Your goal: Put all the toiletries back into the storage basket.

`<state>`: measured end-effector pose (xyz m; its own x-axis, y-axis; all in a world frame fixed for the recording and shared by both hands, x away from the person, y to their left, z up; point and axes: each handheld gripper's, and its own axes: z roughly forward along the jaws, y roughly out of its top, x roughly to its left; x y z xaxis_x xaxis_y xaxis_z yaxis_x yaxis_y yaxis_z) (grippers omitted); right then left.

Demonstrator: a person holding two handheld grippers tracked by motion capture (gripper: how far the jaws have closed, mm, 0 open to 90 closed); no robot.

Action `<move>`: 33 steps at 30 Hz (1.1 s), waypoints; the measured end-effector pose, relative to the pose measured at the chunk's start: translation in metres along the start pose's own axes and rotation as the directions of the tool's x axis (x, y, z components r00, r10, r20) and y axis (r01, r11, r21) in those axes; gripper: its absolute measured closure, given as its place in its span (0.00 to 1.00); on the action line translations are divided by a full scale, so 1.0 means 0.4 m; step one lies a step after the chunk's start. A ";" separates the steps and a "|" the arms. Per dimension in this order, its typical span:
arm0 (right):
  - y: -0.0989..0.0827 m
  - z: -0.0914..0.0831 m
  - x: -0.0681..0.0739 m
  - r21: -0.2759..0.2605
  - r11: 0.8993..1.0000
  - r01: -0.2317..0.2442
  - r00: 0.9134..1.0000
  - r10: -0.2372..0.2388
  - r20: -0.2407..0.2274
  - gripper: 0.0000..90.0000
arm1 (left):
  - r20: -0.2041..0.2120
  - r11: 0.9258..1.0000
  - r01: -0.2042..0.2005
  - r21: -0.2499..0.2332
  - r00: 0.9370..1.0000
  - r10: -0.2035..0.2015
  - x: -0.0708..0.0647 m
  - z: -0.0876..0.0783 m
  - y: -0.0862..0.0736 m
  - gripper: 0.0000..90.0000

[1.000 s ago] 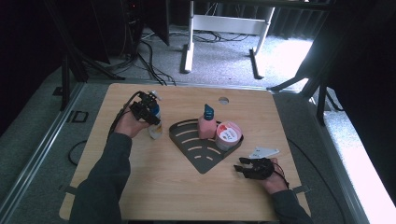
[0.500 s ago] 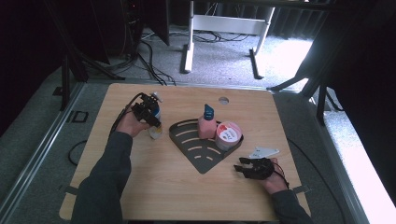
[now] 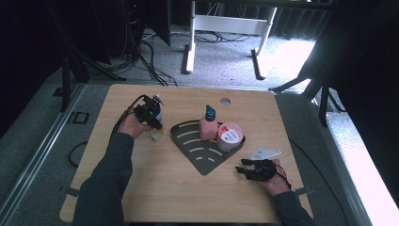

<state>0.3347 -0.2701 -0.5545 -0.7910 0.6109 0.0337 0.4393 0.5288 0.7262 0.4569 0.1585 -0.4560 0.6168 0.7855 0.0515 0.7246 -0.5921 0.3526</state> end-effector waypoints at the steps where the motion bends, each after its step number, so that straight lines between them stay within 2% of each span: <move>1: 0.000 0.000 0.000 0.000 1.000 -0.001 1.000 0.001 0.000 0.62 | 0.003 1.000 0.001 0.001 1.000 -0.001 0.001 0.001 0.000 0.58; 12: 0.000 0.000 0.000 0.000 1.000 0.000 1.000 0.000 0.001 0.62 | 0.013 1.000 -0.010 0.009 1.000 0.009 0.001 0.000 -0.003 0.60; 16: 0.000 0.000 0.001 0.001 1.000 0.001 1.000 -0.001 0.002 0.62 | 0.010 1.000 -0.026 0.008 1.000 0.026 -0.004 -0.001 -0.003 0.61; 17: 0.000 0.000 0.001 0.000 1.000 0.000 1.000 0.000 0.001 0.62 | 0.008 0.999 -0.042 0.008 0.999 0.041 -0.007 -0.002 -0.003 0.62; 29: 0.000 0.000 0.000 -0.001 1.000 0.001 1.000 -0.001 0.000 0.62 | 0.001 1.000 -0.028 0.008 1.000 0.028 -0.007 -0.004 -0.006 0.62; 33: 0.000 0.000 0.000 0.000 1.000 0.000 1.000 0.000 0.001 0.62 | 0.023 1.000 -0.019 0.003 1.000 0.019 -0.006 -0.008 -0.007 0.62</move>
<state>0.3346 -0.2700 -0.5545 -0.7904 0.6116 0.0332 0.4394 0.5284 0.7264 0.4525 0.1589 -0.4541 0.6374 0.7697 0.0370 0.7134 -0.6076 0.3491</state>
